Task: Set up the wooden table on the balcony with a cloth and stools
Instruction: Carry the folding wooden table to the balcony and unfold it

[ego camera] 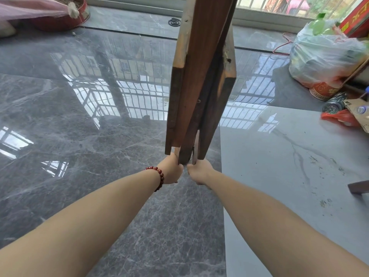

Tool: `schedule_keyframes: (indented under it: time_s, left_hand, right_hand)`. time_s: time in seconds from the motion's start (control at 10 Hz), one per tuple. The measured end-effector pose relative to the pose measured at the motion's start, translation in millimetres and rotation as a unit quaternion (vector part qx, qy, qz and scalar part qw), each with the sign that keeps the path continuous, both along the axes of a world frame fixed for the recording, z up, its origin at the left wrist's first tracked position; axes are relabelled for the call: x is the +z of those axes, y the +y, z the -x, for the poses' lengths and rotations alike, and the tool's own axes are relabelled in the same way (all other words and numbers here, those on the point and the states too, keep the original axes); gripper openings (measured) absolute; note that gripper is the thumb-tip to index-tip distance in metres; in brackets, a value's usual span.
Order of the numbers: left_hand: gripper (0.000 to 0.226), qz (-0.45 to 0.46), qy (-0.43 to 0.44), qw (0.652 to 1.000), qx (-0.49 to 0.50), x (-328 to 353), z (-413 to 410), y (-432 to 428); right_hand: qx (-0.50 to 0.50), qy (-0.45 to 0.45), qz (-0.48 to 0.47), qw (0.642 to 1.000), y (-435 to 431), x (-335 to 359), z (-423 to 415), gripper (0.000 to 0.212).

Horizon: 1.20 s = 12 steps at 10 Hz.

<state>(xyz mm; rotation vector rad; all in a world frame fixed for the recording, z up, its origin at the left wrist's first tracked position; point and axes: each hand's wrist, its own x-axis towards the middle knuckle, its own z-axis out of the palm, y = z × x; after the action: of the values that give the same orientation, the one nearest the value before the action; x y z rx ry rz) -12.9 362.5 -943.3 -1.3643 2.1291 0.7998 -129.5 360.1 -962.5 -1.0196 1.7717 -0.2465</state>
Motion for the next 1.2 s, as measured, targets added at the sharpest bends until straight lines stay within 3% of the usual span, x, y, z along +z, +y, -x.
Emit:
schedule_keyframes:
  time_s: [0.1, 0.2, 0.3, 0.4, 0.6, 0.7, 0.8, 1.0, 1.1, 1.2]
  left_hand:
    - [0.033, 0.043, 0.015, 0.999, 0.005, 8, -3, -7]
    - [0.029, -0.062, 0.1, 0.957, 0.266, -1, -8, -22]
    - [0.029, -0.014, 0.17, 0.941, 0.292, -25, -15, -32]
    - [0.027, -0.012, 0.157, 0.956, 0.247, -20, -14, -31]
    - [0.007, 0.0, 0.164, 0.958, 0.237, -13, -25, -33]
    - [0.02, 0.003, 0.155, 0.956, 0.25, -7, -35, -32]
    - [0.026, -0.01, 0.152, 0.952, 0.264, -3, -34, -31]
    - [0.037, -0.034, 0.155, 0.954, 0.255, 5, -24, -27]
    - [0.02, -0.023, 0.145, 0.956, 0.255, 9, -23, -24]
    - [0.017, -0.017, 0.137, 0.954, 0.267, 12, -34, -23]
  right_hand:
    - [0.023, 0.015, -0.003, 1.0, 0, 3, 4, 0.028]
    - [0.033, 0.015, 0.001, 0.999, 0, 5, 7, 0.03]
    - [0.029, 0.011, -0.001, 1.0, 0, 5, 10, 0.033]
    - [0.035, 0.018, 0.005, 0.999, 1, 6, 13, 0.036]
    - [0.02, 0.04, 0.009, 0.999, 7, 9, 30, 0.012]
    - [0.011, 0.058, 0.005, 0.998, 18, 14, 42, 0.027]
    - [0.012, 0.07, -0.012, 0.997, 27, 21, 49, 0.019]
    - [-0.004, 0.089, -0.013, 0.996, 31, 33, 61, 0.028]
    - [-0.006, 0.084, -0.005, 0.996, 31, 39, 58, 0.026]
    - [0.0, 0.069, -0.007, 0.998, 31, 42, 45, 0.013]
